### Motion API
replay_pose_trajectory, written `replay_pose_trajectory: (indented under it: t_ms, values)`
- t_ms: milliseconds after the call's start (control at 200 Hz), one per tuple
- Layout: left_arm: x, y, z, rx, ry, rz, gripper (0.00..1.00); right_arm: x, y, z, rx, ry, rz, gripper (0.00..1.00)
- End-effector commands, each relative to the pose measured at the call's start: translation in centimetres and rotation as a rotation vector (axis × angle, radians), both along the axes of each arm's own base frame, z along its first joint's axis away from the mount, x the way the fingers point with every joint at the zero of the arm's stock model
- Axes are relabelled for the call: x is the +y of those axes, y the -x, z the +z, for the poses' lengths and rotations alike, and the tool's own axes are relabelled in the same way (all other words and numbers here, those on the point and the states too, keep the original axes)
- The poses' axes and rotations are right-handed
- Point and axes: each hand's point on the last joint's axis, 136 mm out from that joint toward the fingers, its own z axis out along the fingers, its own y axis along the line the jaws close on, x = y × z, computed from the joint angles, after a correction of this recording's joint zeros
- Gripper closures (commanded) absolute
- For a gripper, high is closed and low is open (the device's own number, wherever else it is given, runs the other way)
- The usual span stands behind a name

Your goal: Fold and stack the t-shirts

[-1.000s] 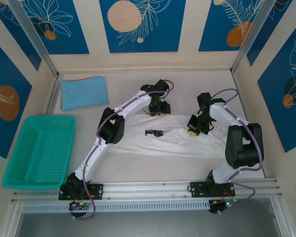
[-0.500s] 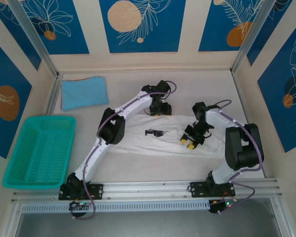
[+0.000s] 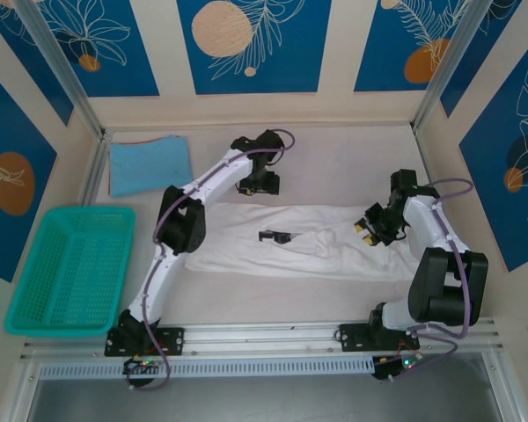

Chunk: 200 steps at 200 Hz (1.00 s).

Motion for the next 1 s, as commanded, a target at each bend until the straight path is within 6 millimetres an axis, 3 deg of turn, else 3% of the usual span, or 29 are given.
replay_pose_trajectory:
  t_ms: [0,175,255,440,605,705,800,995]
  values:
    - [2.3,1.4,2.9,-0.033,-0.037,-0.022,0.31,-3.6,-1.4,-1.4,0.003,0.093,-0.111,0.67]
    - [5.3,3.9,0.3,0.036,-0.092,-0.024,0.40,-6.5,-4.6,-2.9,0.039,0.166,-0.170,0.67]
    - [7.6,4.3,-1.5,0.054,-0.157,0.010,0.42,-7.3,-5.7,-4.0,0.070,0.178,-0.198,0.68]
    - [13.9,4.4,-5.6,0.158,-0.273,0.165,0.44,-9.7,-7.1,-5.7,0.135,0.186,-0.276,0.66]
    - [17.9,4.3,-7.0,0.215,-0.329,0.287,0.44,-11.8,-7.2,-6.8,0.213,0.173,-0.322,0.60]
    - [18.7,4.3,-7.0,0.226,-0.346,0.305,0.42,-12.9,-7.8,-6.1,0.189,0.172,-0.353,0.54]
    - [18.0,3.8,-6.4,0.224,-0.309,0.301,0.38,-13.0,-9.1,-4.5,0.131,0.170,-0.343,0.52]
    - [16.1,1.8,-2.6,0.167,-0.205,0.303,0.20,-10.2,-12.1,-0.1,-0.037,0.187,-0.222,0.44]
